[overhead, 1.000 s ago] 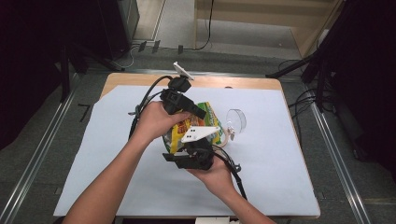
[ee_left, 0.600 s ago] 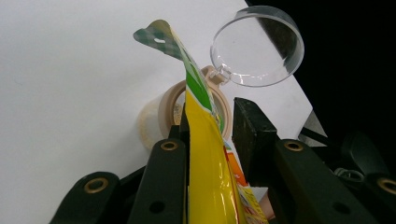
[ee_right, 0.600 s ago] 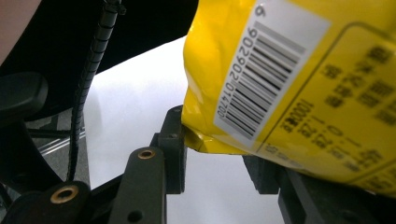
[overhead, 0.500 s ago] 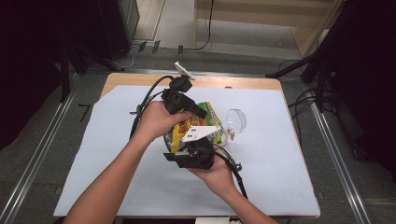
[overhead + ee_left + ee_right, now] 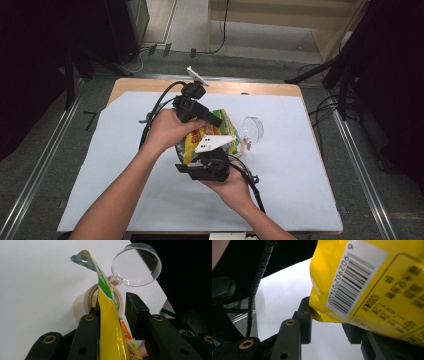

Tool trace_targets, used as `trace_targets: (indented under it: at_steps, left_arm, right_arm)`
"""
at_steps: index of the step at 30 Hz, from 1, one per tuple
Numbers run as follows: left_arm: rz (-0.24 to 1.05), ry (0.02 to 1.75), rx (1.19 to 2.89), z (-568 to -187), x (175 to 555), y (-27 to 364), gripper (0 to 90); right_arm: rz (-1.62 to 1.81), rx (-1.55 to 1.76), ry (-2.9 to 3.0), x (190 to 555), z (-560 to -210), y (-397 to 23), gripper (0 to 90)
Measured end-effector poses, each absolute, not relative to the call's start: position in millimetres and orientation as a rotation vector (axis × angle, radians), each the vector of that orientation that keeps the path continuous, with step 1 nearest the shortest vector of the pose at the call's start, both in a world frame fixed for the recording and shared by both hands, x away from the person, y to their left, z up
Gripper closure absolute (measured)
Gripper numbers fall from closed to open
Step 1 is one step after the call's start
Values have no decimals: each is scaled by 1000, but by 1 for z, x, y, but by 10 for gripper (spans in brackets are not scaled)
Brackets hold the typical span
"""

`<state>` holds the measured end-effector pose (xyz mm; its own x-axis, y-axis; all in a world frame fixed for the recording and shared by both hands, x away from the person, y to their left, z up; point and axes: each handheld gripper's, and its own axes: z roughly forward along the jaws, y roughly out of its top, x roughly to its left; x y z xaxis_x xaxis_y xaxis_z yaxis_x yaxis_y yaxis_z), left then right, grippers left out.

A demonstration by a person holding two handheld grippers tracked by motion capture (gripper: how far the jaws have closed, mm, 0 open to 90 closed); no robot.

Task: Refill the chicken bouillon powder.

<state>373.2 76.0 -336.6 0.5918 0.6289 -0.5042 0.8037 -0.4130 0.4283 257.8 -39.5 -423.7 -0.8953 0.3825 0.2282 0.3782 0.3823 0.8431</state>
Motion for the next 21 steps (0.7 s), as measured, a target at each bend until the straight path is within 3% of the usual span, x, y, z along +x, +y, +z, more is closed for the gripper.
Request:
trace_targets:
  at_steps: [21]
  left_arm:
    - [-342,1125,2178,-337,372,76,728]
  right_arm:
    - [1585,717,2609,257,-424,-39,646]
